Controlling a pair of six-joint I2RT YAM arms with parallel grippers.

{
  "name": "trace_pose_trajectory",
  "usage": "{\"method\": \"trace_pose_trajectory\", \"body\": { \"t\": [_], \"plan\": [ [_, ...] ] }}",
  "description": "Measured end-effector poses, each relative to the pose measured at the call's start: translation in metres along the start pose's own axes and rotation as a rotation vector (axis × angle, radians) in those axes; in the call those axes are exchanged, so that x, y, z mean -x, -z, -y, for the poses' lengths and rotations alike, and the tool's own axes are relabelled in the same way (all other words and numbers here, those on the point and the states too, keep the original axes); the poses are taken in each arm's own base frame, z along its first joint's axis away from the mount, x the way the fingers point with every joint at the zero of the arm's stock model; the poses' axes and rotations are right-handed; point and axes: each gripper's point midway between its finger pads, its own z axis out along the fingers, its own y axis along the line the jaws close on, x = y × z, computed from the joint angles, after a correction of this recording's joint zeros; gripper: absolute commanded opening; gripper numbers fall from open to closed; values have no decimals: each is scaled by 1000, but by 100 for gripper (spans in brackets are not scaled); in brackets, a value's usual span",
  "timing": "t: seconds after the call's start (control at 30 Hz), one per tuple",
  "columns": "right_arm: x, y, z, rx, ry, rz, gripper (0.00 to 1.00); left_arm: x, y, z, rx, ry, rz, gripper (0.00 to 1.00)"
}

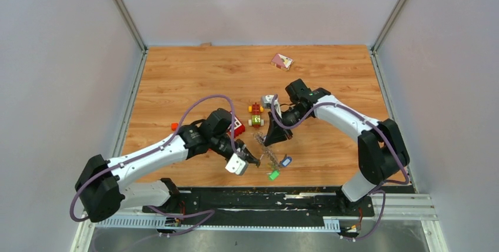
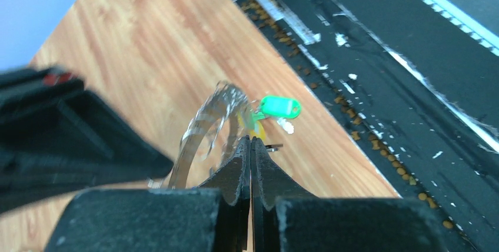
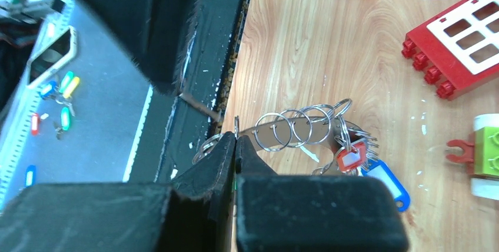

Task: Put the keys on the keyring

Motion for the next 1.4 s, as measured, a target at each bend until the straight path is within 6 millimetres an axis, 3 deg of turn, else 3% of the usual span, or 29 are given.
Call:
{"method": "trace_pose_trajectory", "body": {
  "t": [0.17,0.43,1.4],
  "plan": [
    [2,8,-15,-41,158,-14,0,-4,17,-23,138,114,1,0],
    [-4,-3,-35,-21,318,-55,0,2,18,-41,207,171,32,0],
    [-5,-16,-38,-12,387,-88,0,0,11,-40,179,179,57,0]
  ]
}}
